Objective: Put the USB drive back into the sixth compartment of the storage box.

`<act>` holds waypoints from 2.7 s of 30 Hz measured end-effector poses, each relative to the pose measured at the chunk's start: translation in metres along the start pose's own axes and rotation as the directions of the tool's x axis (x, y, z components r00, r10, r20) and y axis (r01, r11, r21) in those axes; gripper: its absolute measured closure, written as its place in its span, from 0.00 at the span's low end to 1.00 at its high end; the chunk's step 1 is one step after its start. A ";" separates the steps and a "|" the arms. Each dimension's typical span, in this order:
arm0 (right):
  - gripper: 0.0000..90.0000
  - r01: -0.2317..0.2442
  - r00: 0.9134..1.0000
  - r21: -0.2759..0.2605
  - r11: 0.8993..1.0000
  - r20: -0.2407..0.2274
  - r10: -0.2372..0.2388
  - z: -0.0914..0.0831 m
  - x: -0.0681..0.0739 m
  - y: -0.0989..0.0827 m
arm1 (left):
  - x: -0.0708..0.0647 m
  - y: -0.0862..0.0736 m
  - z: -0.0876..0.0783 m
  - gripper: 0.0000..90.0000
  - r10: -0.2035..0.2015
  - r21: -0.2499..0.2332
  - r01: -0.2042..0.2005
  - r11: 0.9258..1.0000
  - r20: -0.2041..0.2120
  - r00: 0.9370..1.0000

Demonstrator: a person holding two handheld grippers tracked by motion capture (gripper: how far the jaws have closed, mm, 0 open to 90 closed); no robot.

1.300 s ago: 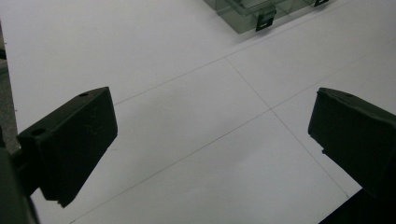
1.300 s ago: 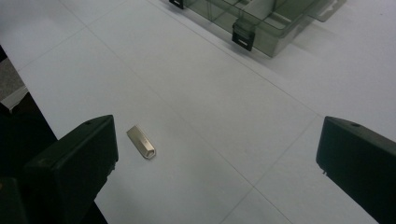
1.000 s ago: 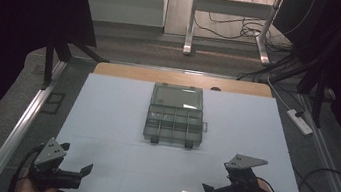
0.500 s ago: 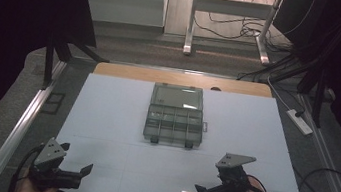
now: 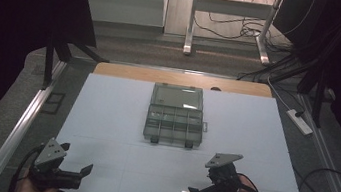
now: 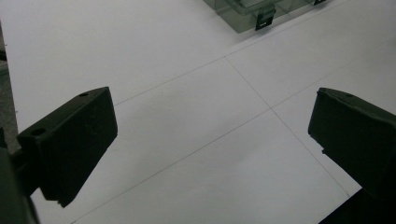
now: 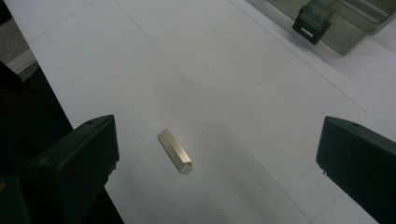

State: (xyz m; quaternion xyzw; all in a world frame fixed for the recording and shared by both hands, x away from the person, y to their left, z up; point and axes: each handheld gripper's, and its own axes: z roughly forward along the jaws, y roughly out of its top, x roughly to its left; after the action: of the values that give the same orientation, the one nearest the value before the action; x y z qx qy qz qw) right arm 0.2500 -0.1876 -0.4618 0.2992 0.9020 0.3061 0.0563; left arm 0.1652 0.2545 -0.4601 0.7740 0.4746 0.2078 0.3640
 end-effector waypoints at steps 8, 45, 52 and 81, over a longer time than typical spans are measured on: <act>0.00 0.014 1.000 0.031 0.999 -0.011 -0.014 0.008 0.001 0.005 | 0.000 0.000 0.000 0.02 0.002 0.000 -0.002 1.000 0.001 1.000; 0.07 0.164 0.985 0.260 0.952 0.004 -0.171 0.063 0.020 -0.005 | 0.000 0.000 0.000 0.02 0.008 -0.005 -0.008 1.000 0.008 1.000; 0.39 0.224 0.975 0.222 0.949 -0.039 -0.221 0.055 0.025 -0.006 | 0.000 0.000 0.000 0.02 0.010 -0.004 -0.010 1.000 0.006 1.000; 0.88 0.155 0.986 0.113 0.981 -0.083 -0.146 0.036 0.010 0.003 | -0.001 0.000 0.000 0.02 0.015 -0.003 -0.015 1.000 0.006 1.000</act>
State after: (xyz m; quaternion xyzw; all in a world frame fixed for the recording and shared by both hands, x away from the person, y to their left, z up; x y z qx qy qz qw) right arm 0.2537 -0.1613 -0.4876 0.2213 0.9402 0.2574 0.0275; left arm 0.1644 0.2540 -0.4599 0.7775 0.4674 0.2091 0.3650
